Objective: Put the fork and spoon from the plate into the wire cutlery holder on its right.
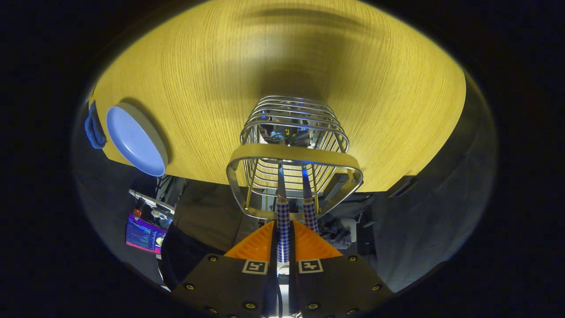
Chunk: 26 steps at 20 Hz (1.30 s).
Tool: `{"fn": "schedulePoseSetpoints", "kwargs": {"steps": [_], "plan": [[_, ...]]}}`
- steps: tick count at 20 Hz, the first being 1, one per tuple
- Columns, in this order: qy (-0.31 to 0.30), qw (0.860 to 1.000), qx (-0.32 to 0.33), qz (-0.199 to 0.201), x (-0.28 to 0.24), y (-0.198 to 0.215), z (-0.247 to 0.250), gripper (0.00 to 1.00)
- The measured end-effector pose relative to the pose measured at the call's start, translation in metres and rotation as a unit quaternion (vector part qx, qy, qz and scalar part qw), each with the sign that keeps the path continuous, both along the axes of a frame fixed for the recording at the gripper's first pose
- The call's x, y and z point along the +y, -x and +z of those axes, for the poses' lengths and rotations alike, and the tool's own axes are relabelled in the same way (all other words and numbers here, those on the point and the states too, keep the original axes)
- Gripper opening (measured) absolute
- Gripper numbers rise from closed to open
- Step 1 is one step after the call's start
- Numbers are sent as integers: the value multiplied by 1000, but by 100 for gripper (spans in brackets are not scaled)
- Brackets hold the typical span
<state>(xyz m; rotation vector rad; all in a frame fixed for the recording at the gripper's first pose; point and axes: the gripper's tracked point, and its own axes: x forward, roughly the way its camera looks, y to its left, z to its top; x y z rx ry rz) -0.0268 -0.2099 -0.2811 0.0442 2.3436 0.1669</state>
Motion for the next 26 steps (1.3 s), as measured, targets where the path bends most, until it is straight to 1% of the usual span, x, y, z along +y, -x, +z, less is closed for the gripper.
{"fn": "schedulePoseSetpoints", "kwargs": {"steps": [3, 4, 6, 7, 10, 13, 15, 16, 17, 18, 21, 22, 24, 25, 26], "plan": [[-1, 1000, -13, -4, -2, 2, 7, 11], [0, 1000, -18, -1, -4, 2, 11, 14], [3, 1000, -30, 0, -6, 0, 17, 15], [6, 999, -38, -2, -6, -1, 19, 20], [9, 998, -64, -2, -11, -1, 33, 21], [4, 992, -127, -3, -7, 2, 46, 21], [-2, 983, -184, -1, 0, 0, 58, 21], [-6, 977, -214, 1, 7, 2, 67, 21], [-5, 970, -243, 2, 4, 18, 75, 21], [-10, 962, -273, 4, 11, 22, 79, 21], [-1, 932, -362, 3, 28, 31, 89, 22], [-5, 920, -391, -4, 35, 35, 91, 23], [-18, 897, -441, -30, 64, 31, 98, 24], [-10, 882, -471, -34, 62, 38, 105, 24], [12, 861, -508, -32, 58, 32, 106, 25]]}}
